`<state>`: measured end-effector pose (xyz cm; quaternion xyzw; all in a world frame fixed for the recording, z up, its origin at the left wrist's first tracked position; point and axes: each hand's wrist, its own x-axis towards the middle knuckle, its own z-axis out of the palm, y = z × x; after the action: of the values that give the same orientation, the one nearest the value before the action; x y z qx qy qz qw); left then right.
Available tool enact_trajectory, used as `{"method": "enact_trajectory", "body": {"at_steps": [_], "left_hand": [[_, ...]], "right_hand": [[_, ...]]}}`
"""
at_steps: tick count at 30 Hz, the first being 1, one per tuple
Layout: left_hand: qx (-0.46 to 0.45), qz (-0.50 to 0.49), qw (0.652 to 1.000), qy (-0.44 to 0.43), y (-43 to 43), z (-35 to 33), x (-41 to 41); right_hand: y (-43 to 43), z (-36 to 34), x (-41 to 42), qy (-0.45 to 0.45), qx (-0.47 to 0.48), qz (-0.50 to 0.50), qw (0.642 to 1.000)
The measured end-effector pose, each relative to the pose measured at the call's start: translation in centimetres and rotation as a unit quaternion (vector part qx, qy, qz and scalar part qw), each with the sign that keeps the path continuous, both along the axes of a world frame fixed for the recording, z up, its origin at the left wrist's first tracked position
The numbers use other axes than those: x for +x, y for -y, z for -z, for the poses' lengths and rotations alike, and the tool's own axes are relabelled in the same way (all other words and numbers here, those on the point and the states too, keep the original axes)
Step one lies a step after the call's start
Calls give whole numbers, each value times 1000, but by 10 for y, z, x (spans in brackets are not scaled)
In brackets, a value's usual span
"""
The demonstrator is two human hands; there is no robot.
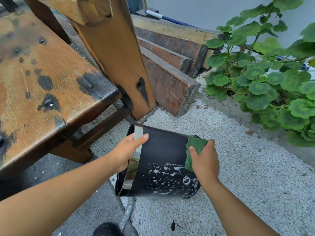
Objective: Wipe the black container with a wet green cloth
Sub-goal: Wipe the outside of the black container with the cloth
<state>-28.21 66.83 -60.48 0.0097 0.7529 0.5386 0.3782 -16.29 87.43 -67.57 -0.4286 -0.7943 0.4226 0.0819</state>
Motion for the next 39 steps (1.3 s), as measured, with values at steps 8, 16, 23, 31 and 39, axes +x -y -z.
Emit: {"method": "enact_trajectory", "body": {"at_steps": [8,16,23,31,39], "left_hand": [[-4,17,1000,22,25,14,19],[-1,-60,998,16,8,9,20],[5,-95,995,-6,-17,15,33],[28,-89,994,-54,-33,15,36],[8,-74,995,-65,-27,17,30]], "right_hand": [[-6,-12,3,-49,-19,9,999],[41,-47,0,-141,-101,-53,983],[89,-53,3,-132,-112,-125,977],[86,-42,-2,-128,-67,-117,983],[58,-18,-5,-88,-56,-89,991]]}}
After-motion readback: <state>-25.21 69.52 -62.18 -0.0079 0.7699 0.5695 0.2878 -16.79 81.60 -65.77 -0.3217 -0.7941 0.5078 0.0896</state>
